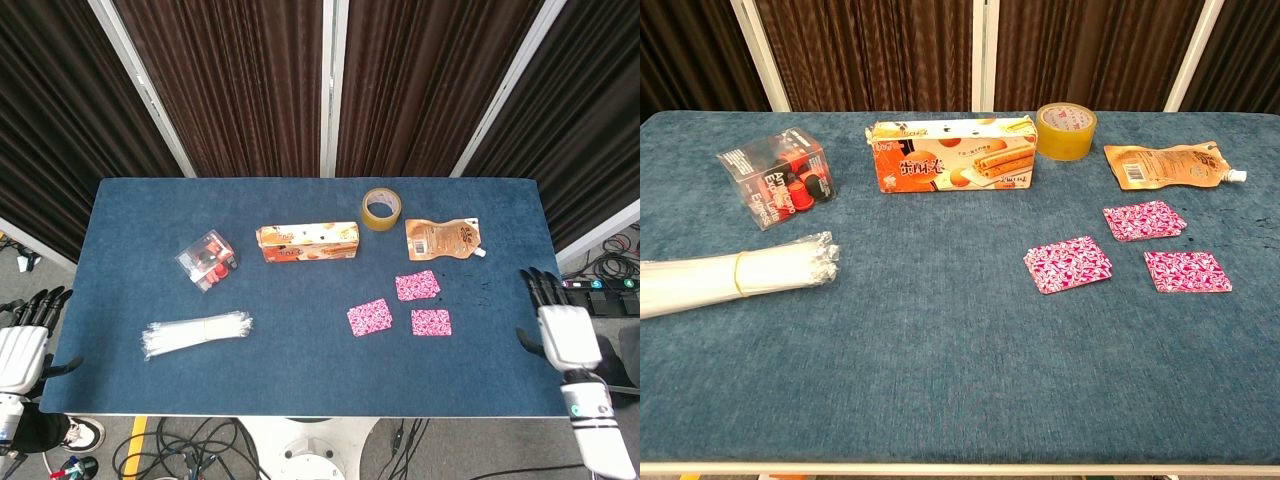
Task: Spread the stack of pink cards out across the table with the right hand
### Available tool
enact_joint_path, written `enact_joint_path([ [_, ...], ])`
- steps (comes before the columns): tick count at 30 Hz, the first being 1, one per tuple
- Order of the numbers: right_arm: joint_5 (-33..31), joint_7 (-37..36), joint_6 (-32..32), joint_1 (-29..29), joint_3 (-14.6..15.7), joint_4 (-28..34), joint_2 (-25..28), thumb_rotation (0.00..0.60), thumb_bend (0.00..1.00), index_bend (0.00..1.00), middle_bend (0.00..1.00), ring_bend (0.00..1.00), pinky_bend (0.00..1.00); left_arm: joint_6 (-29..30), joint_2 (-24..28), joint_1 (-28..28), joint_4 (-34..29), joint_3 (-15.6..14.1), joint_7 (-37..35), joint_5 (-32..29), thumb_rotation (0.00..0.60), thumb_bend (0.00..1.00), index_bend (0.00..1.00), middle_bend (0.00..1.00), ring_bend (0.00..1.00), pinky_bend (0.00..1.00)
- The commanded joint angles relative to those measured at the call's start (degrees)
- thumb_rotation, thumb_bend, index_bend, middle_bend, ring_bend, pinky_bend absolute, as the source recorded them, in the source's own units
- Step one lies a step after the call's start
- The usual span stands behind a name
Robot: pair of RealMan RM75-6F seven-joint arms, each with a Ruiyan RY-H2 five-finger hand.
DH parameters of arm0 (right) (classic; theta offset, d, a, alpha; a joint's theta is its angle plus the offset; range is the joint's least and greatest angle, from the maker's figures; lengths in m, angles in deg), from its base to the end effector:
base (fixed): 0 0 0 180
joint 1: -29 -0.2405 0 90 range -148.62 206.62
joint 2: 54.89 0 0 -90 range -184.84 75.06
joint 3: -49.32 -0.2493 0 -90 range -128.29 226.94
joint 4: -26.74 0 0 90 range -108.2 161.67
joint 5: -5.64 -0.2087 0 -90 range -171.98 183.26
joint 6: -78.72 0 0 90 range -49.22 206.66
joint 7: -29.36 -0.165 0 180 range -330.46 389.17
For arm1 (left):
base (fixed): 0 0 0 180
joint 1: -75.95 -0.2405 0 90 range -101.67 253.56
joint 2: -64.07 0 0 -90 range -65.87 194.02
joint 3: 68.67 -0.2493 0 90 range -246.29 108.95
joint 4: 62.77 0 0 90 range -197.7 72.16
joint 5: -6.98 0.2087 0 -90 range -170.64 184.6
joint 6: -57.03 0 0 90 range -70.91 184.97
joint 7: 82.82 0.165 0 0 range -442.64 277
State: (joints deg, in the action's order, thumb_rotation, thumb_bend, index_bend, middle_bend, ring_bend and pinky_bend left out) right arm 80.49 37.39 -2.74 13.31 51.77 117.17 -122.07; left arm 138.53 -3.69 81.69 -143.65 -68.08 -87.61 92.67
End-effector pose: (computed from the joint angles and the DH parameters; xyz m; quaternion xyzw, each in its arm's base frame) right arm -0.3073 -0.2394 0.1318 0.6282 -0.3789 0.3253 0.5967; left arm -0.3436 0.2004 0.1438 -0.6171 -0.3977 -0.3463 0.5840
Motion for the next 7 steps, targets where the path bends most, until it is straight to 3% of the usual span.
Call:
enact_joint_path([
  [1,1.0,0.6,-3.9,4.9,1.3,-3.3,-0.6,0.600,0.16,0.00,0.00,0.00,0.00,-0.1,0.1,0.2,-0.6,0.2,1.0,-0.3,0.600,0.00,0.07,0.05,0.00,0.15],
  [7,2.1,0.7,-4.8,6.1,-0.2,-6.9,-2.8,0.600,0.16,0.00,0.00,0.00,0.00,0.0,0.4,0.4,-1.1,0.5,1.9,-0.4,0.600,0.00,0.07,0.05,0.00,0.15],
])
